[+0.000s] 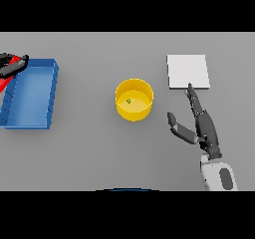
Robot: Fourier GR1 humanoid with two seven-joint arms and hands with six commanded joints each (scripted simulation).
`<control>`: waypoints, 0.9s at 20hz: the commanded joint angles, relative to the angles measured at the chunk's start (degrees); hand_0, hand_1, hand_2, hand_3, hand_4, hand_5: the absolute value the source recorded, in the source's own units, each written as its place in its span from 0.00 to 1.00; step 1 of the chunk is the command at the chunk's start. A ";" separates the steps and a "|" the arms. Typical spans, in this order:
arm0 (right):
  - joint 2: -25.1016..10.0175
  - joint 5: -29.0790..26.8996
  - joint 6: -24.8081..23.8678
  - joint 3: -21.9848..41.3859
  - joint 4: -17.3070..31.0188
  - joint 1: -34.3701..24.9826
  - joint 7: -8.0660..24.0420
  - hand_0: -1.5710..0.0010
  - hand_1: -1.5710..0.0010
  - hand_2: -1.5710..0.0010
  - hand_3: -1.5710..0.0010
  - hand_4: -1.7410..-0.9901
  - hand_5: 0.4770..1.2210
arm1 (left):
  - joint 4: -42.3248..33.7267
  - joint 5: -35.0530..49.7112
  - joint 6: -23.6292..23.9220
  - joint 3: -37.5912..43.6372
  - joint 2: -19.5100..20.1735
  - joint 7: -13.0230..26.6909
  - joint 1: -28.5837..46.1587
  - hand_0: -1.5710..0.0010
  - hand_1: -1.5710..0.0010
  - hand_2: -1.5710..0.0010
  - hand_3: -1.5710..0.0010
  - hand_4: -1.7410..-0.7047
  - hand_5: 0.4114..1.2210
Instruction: Pick up the red beaker and tilt it to pour out 1 green nut into yellow bowl. Pick up the yellow bowl and place it on the metallic measuring scale.
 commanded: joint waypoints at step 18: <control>-12.20 19.33 6.17 9.54 4.13 -13.66 6.48 1.00 1.00 1.00 1.00 0.81 0.21 | -3.70 -2.47 2.28 -2.60 -1.43 -2.88 1.20 0.99 0.99 0.99 0.99 0.91 0.33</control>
